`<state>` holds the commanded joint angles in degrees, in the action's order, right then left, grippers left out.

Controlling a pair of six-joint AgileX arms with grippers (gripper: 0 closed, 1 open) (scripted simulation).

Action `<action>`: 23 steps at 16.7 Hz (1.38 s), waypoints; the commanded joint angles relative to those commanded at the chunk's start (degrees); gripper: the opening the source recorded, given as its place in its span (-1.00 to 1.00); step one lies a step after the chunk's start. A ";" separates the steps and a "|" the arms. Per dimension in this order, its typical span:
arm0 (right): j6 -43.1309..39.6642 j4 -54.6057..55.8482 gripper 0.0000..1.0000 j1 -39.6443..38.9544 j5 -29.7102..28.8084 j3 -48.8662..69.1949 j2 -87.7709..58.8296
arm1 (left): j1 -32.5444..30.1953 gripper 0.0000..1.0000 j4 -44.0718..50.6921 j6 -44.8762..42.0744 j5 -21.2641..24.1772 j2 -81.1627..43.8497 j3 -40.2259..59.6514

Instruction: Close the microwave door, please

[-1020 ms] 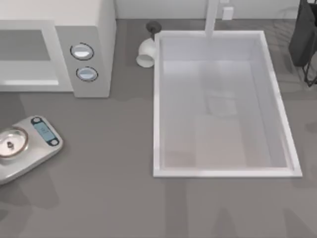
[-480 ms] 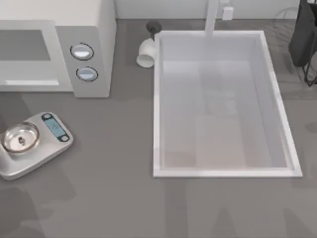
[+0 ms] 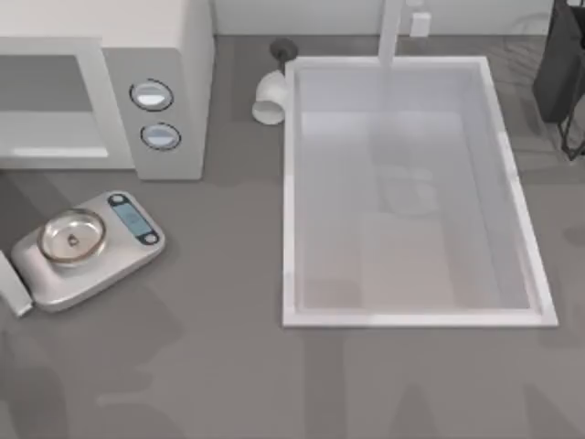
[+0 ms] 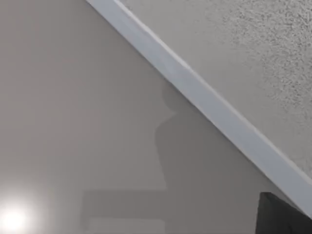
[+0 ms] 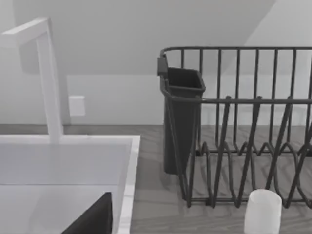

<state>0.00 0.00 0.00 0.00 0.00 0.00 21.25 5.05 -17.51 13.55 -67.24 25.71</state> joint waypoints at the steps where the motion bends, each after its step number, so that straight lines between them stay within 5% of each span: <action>1: 0.00 0.00 1.00 0.00 0.00 0.00 0.00 | -3.39 -1.00 0.00 2.22 -2.08 1.24 -0.78; 7: 0.00 0.00 1.00 0.00 0.00 0.00 0.00 | -15.61 -1.00 0.00 11.71 -11.03 6.70 -4.30; 14: 0.00 0.00 1.00 0.00 0.00 0.00 0.00 | -15.65 -1.00 -1.07 11.86 -11.10 4.19 -2.34; 23: 0.00 0.00 1.00 0.00 0.00 0.00 0.00 | -17.98 -1.00 -10.74 13.15 -12.57 -20.50 11.79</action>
<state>0.00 0.00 0.00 0.00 0.00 0.00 3.27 -5.69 -4.35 0.98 -87.75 37.50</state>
